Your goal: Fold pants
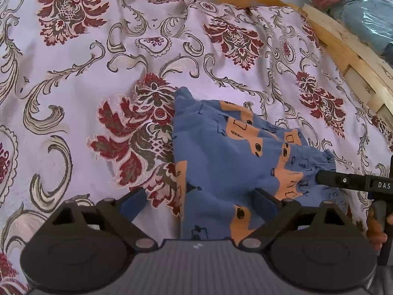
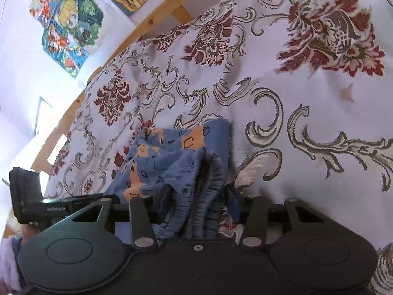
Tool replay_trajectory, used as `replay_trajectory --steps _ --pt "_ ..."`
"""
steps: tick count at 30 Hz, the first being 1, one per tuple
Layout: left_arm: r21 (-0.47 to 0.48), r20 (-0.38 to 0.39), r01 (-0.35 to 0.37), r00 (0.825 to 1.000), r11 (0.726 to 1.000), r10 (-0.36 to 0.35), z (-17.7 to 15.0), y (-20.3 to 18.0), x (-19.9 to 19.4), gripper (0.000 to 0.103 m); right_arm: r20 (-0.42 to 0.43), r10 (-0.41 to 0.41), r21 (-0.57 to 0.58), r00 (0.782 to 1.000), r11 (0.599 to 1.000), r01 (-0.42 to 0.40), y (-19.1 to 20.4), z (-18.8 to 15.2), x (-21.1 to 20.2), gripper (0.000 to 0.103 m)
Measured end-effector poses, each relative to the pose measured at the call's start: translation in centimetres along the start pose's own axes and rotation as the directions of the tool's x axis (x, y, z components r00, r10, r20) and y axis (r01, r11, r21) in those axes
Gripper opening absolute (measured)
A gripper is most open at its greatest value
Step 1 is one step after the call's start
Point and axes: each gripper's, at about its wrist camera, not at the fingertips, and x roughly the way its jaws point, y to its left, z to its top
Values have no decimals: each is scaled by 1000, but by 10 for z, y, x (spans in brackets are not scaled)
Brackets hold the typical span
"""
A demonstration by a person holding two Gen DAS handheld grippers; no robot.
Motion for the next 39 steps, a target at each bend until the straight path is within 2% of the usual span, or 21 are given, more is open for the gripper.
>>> replay_trajectory --steps 5,14,16,18,21,27,34,39 --pt "24 1 -5 1000 1000 5 -1 -2 0 88 4 -16 -23 1000 1000 16 6 -2 1 41" --pt "111 11 28 1000 993 -29 -3 -13 -5 55 15 -27 -86 1000 996 28 17 -4 0 31" --pt "122 13 23 1000 992 -24 -3 -15 -6 48 22 -41 -109 999 993 43 21 -5 -1 29" --pt "128 18 11 1000 992 -14 -3 -16 -7 35 32 -56 -137 998 989 60 28 -6 -2 28" --pt "134 31 -7 1000 991 3 -3 -20 -12 24 56 -84 -208 995 974 94 42 -10 -5 27" --pt "211 93 -72 994 975 54 -10 -39 -22 16 125 -128 -331 984 929 163 71 -19 -13 24" --pt "255 186 -123 980 959 77 -6 -48 -35 16 262 -175 -474 949 834 284 107 -26 -13 24" --pt "228 236 -136 968 964 81 18 -44 -34 16 342 -180 -518 922 783 345 121 -15 -4 24"
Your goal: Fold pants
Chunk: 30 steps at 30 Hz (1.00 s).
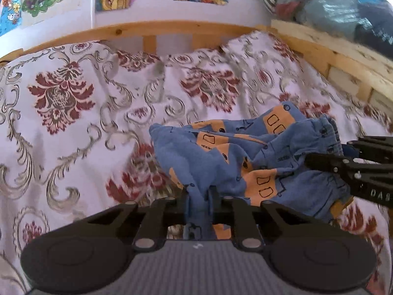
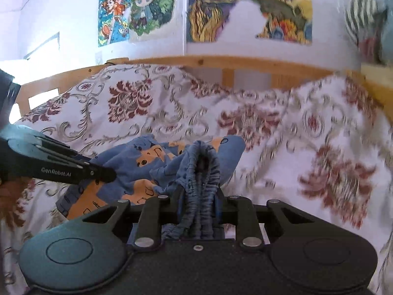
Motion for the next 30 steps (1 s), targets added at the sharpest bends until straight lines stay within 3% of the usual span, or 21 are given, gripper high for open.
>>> replay_trajectory --steps 3,9,18,23,25,27,30 --pt "7 30 -26 999 1000 26 17 5 13 16 30 -18 -12 999 1000 18 -1 10 15 24" --pt "-57 52 -12 999 998 15 34 27 50 16 63 -36 -16 997 999 37 -17 23 50 24" --pt "-60 -20 -21 1000 998 20 16 43 92 19 -39 -57 -6 998 998 57 -24 7 107 26" --pt "-48 -16 -12 1000 999 12 15 43 91 24 -60 -83 45 995 995 86 -29 2 110 43" --pt "-49 -19 -22 1000 999 21 15 43 90 30 -60 -86 61 994 994 89 -31 1 108 64" --pt "-54 -26 -28 999 998 27 16 43 88 57 -52 -96 74 994 992 99 -30 1 102 78" --pt "-68 -18 -59 998 996 58 16 44 78 70 -32 -109 106 994 988 111 -28 3 86 90"
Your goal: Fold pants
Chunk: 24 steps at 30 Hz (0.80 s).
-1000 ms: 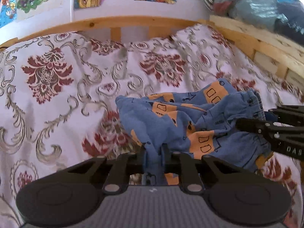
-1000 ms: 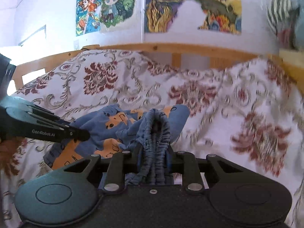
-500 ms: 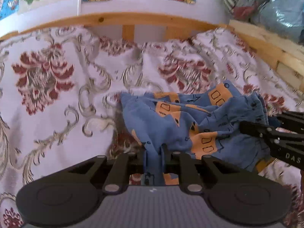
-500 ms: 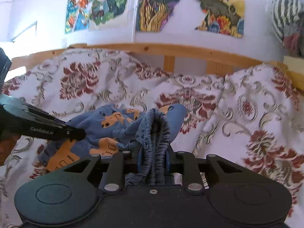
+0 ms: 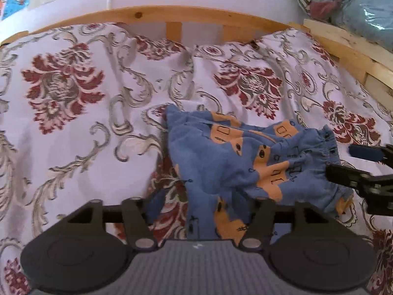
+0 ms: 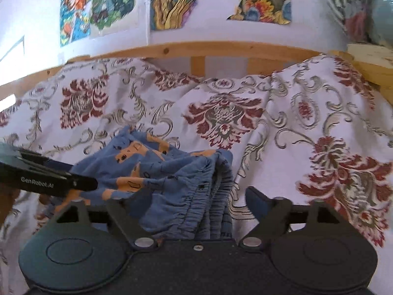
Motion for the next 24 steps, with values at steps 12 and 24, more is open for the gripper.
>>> replay_trajectory --steps 12,24 --pt "-72 70 -89 993 993 94 -24 -7 -95 103 86 -59 83 995 995 51 18 -6 -88 102" --pt "-133 22 -151 988 980 155 -71 -16 -162 103 72 -50 89 996 995 43 52 -30 -154 102"
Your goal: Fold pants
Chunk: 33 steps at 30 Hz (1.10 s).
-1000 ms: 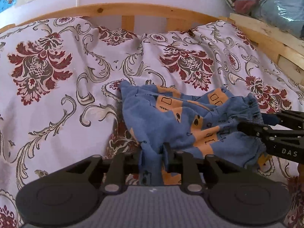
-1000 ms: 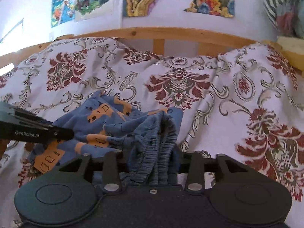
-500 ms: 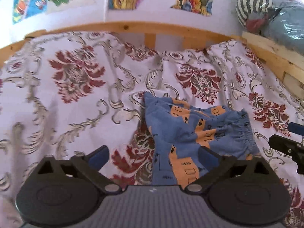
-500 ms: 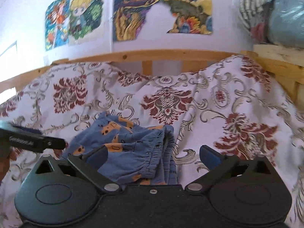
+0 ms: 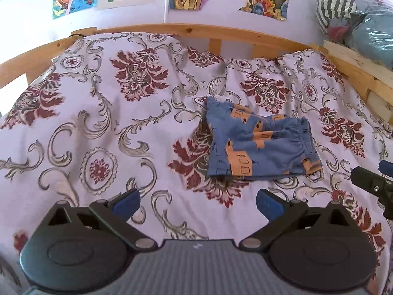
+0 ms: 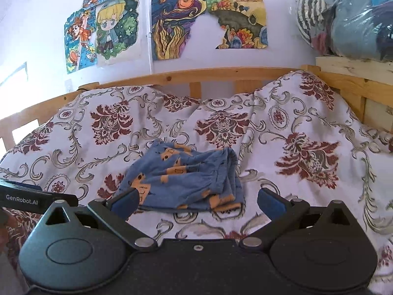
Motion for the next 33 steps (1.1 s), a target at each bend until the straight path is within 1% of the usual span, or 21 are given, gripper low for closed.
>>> replay_trajectory --steps 6,19,21,24,28,33 --pt "5 10 -18 1000 1000 18 -3 0 -9 103 5 -11 19 1000 1000 11 -3 -3 -11 102" --pt "17 -9 -23 1000 1000 24 -5 0 -5 103 -3 -12 27 1000 1000 12 -7 -4 -9 102" --pt "13 -18 -19 1000 1000 20 -5 1 -3 103 -5 -12 22 1000 1000 12 -6 -5 -8 102" --pt "-7 -52 -45 998 999 44 -5 1 1 103 -10 -11 18 1000 1000 11 -6 -5 -7 102" --pt "-21 -74 -55 996 998 53 -5 4 4 103 -19 -12 22 1000 1000 12 -6 -6 -6 102" --pt "-38 -94 -38 995 999 35 -6 7 6 103 -28 -10 23 1000 1000 11 -6 -7 -4 102"
